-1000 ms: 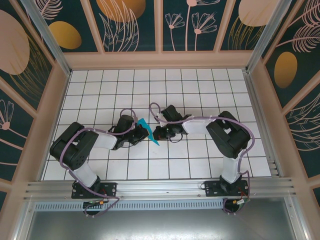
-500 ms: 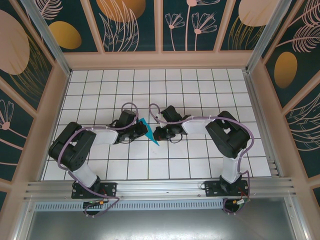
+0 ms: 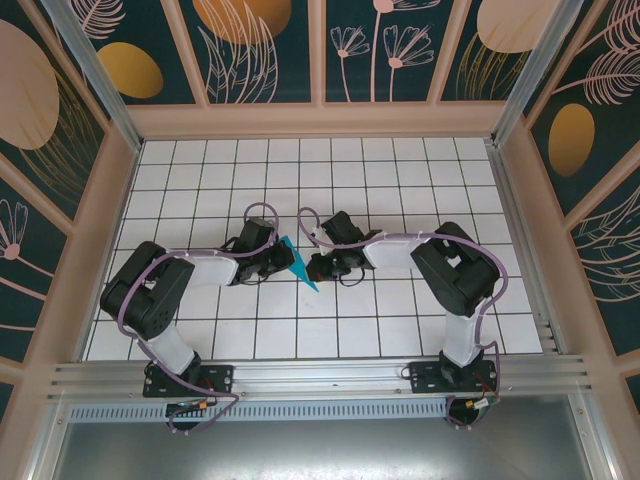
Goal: Fold a paper plane with a square sheet of paper (pick it up from the middle)
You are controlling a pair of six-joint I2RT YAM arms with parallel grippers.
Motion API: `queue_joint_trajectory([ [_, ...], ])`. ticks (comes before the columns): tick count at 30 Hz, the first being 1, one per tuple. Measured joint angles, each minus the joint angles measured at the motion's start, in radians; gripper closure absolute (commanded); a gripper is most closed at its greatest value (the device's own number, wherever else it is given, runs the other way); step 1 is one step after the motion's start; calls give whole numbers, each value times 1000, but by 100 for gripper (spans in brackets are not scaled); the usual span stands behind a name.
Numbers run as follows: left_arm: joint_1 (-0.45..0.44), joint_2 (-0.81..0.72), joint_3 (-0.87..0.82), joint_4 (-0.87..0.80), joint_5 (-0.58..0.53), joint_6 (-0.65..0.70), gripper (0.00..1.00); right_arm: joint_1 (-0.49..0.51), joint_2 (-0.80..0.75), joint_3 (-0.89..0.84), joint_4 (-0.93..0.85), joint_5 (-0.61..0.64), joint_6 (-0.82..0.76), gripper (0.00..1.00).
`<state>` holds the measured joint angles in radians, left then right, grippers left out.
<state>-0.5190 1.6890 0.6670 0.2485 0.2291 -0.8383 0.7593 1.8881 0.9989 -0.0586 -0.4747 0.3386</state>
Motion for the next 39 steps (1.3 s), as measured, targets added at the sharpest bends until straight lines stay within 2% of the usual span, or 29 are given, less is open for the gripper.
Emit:
queue_joint_trajectory([
  [11, 24, 0, -9, 5, 7, -7, 89, 0, 2, 0, 0, 5, 0, 100],
  [18, 100, 2, -12, 6, 39, 1, 89, 0, 3, 0, 4, 7, 0, 100],
  [29, 187, 25, -8, 16, 147, 46, 89, 2, 10, 0, 30, 14, 0, 100],
  [39, 265, 29, 2, 11, 149, 84, 89, 2, 11, 0, 31, 14, 0, 100],
])
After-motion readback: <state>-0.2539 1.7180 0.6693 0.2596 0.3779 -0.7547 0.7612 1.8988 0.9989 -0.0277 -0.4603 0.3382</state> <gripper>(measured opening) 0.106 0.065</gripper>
